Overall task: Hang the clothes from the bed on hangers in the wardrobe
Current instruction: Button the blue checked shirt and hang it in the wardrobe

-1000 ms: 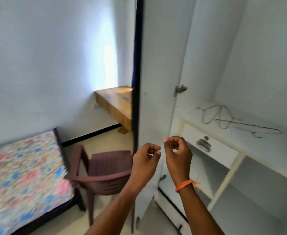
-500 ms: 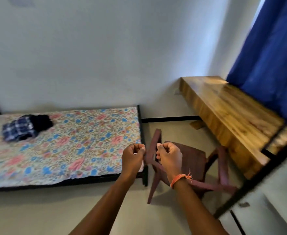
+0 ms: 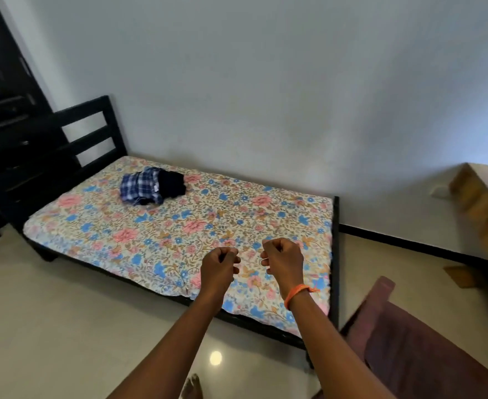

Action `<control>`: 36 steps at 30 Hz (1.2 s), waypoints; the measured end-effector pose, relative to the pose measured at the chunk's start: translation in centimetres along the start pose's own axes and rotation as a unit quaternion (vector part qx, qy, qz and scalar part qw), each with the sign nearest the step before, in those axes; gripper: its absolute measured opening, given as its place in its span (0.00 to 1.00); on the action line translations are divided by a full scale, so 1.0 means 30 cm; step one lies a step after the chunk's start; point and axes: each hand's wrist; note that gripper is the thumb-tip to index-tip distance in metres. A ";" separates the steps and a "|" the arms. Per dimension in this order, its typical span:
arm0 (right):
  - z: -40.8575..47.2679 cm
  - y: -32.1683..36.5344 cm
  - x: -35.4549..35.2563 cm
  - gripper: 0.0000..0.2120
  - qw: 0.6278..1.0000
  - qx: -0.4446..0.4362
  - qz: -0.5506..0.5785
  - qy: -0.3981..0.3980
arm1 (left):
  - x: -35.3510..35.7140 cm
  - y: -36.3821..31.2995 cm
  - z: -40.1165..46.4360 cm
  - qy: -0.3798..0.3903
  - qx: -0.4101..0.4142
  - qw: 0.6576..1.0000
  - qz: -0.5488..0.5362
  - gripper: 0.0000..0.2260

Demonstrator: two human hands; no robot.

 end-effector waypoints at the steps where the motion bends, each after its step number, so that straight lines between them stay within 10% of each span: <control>1: 0.048 0.011 0.071 0.12 1.000 0.000 -0.001 0.006 | -0.032 0.002 0.068 -0.006 -0.004 1.000 -0.005 0.08; 18: 0.919 0.178 1.586 0.10 0.989 0.095 -0.002 0.115 | -0.911 0.017 1.492 -0.106 -0.137 0.984 -0.031 0.08; 31: 1.988 -0.255 2.836 0.15 0.962 0.178 -0.153 0.137 | -1.326 0.391 2.764 -0.122 -0.269 0.955 0.006 0.05; 36: 2.306 -0.394 3.121 0.47 0.951 0.166 -0.251 0.076 | -1.377 0.577 3.186 -0.085 -0.279 0.956 0.032 0.05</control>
Point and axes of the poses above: each hand's wrist, its own z-axis towards the middle knuckle, its own x-axis out of the palm, y = z × x, and after that the axes turned 4 degrees about z, right-handed
